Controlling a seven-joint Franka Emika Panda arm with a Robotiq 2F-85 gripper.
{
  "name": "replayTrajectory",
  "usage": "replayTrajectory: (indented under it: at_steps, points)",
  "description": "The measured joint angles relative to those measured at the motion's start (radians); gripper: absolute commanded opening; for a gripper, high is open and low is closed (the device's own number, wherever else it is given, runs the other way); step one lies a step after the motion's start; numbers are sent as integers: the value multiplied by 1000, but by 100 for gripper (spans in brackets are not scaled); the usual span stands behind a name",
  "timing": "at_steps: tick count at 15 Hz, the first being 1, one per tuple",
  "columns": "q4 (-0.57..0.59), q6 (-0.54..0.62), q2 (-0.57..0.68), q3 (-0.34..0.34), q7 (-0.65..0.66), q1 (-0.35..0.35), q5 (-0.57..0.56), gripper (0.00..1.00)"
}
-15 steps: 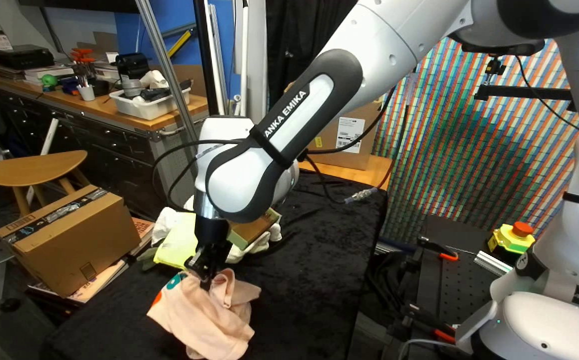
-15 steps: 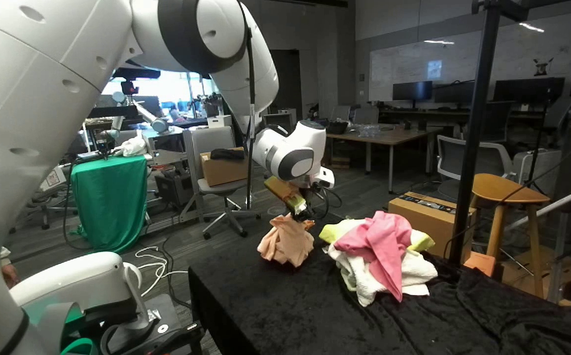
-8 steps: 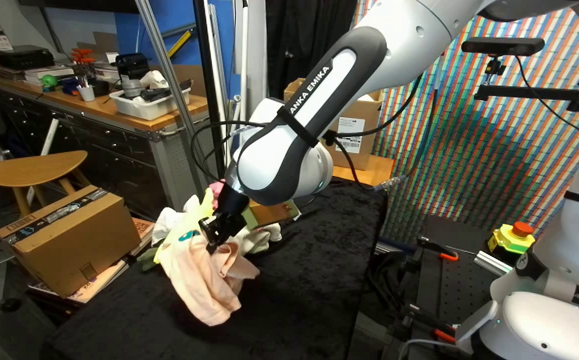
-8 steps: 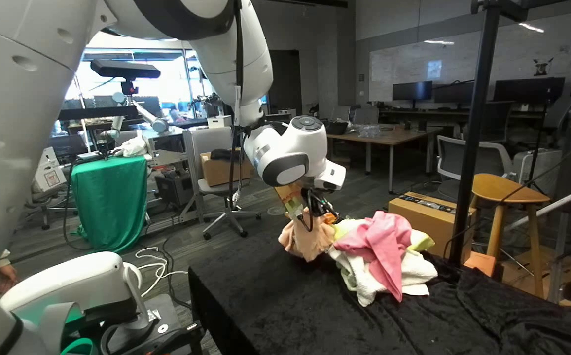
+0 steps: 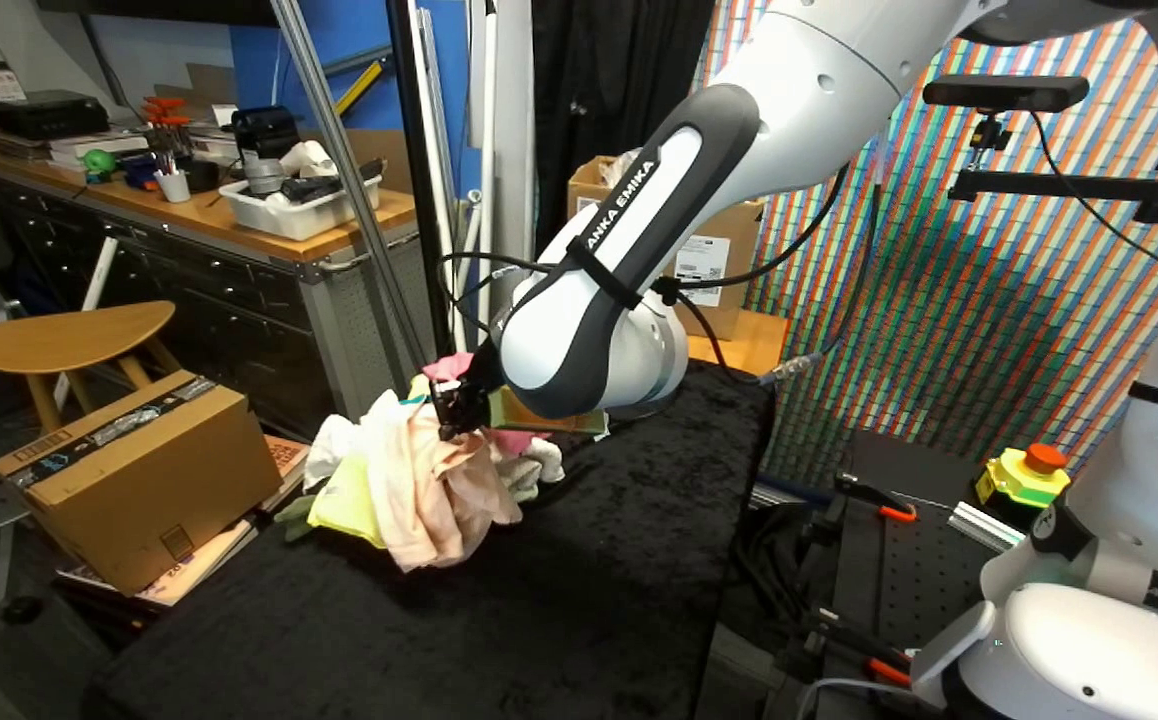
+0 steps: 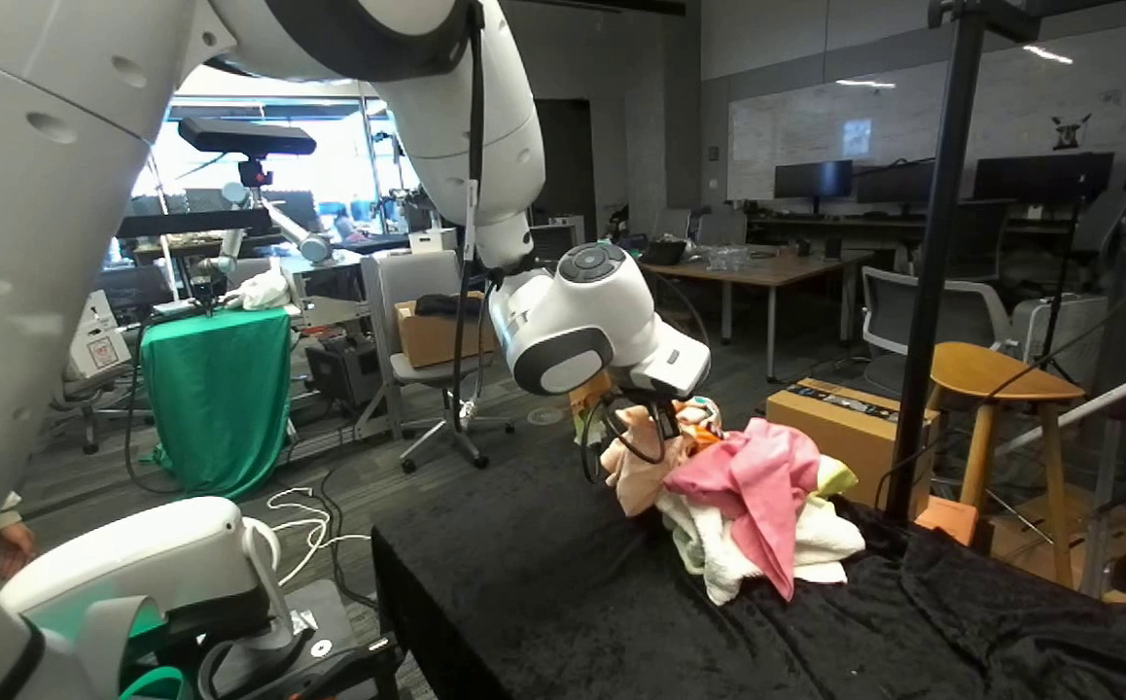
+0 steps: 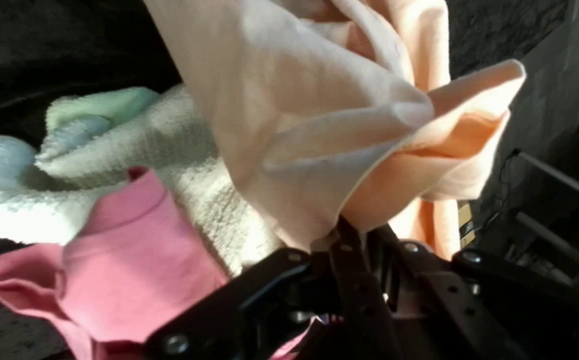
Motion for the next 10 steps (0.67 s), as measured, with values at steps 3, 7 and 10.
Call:
replayTrajectory:
  at_steps: [3, 7, 10]
  points:
    - [-4, 28, 6, -109, 102, 76, 0, 57]
    - [-4, 24, 13, -240, 121, 198, 64, 88]
    - [-4, 20, 18, -306, 129, 274, 94, 100]
